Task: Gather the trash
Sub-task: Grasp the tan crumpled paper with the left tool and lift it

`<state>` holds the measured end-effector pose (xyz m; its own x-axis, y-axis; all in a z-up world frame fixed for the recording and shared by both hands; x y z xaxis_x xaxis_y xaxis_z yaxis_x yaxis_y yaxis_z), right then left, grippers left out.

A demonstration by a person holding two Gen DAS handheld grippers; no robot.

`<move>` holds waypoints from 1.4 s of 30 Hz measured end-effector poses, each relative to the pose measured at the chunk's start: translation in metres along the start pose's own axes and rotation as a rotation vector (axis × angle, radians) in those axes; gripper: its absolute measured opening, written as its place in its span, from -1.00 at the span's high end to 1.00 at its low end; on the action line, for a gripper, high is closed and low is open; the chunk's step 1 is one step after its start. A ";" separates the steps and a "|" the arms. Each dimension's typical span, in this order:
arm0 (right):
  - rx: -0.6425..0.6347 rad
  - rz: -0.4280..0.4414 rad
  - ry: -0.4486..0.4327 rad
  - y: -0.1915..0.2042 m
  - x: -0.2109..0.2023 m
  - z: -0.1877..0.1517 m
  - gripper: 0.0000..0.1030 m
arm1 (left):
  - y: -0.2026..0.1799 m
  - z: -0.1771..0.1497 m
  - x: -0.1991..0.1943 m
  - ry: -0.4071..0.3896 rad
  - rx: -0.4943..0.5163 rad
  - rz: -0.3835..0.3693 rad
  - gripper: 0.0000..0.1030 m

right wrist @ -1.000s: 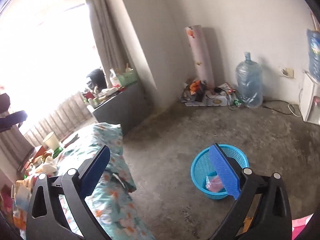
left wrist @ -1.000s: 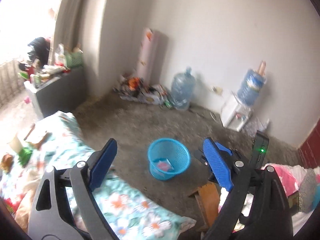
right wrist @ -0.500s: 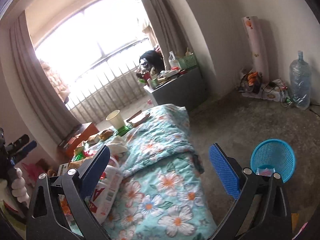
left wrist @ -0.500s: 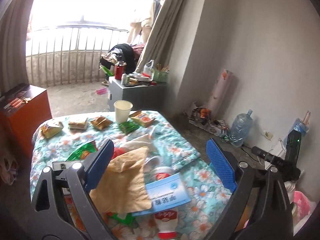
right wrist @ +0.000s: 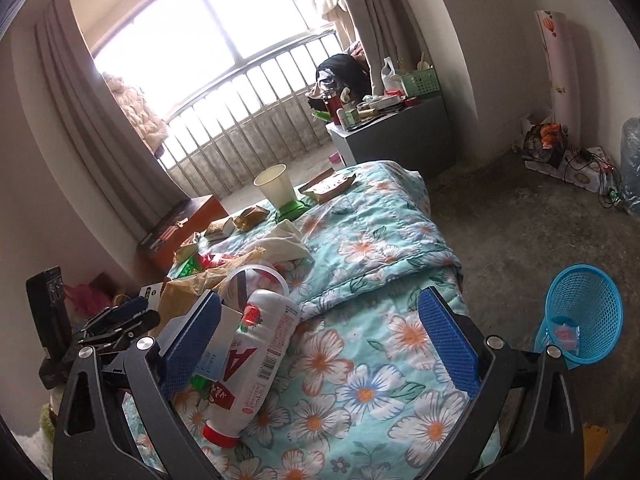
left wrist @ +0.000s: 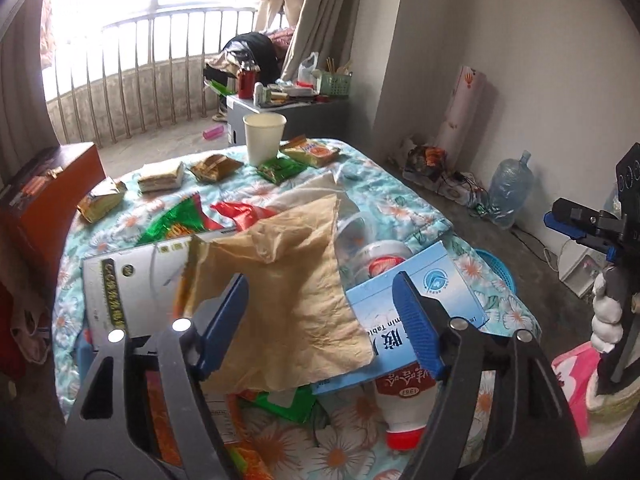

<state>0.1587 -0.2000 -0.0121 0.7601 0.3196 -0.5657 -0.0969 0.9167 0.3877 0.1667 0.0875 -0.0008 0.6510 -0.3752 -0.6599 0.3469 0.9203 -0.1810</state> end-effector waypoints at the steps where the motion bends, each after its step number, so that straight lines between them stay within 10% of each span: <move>1: 0.001 -0.002 0.005 0.001 0.002 0.000 -0.87 | 0.002 0.000 0.007 0.015 -0.018 -0.016 -0.30; 12: 0.017 -0.013 0.048 0.002 0.019 0.000 -0.87 | 0.011 0.014 0.063 0.170 -0.103 -0.014 -0.28; 27: 0.024 -0.021 0.058 0.001 0.025 0.000 -0.87 | 0.029 0.005 0.070 0.219 -0.127 -0.012 0.68; 42: 0.022 0.062 0.076 0.016 0.038 0.022 -0.87 | 0.041 0.025 -0.020 -0.128 -0.158 -0.023 1.00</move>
<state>0.2000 -0.1782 -0.0109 0.7018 0.3938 -0.5936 -0.1277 0.8894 0.4390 0.1845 0.1301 0.0234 0.7283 -0.3980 -0.5579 0.2587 0.9135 -0.3140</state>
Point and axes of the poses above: each gripper's, at about its wrist camera, not at the fingertips, and x roughly the way its jaws point, y to its left, z to its top, the point moved 2 cm from there along x, roughly the way its jaws point, and after that the axes turned 2 degrees about -z, right-handed, at the moved point
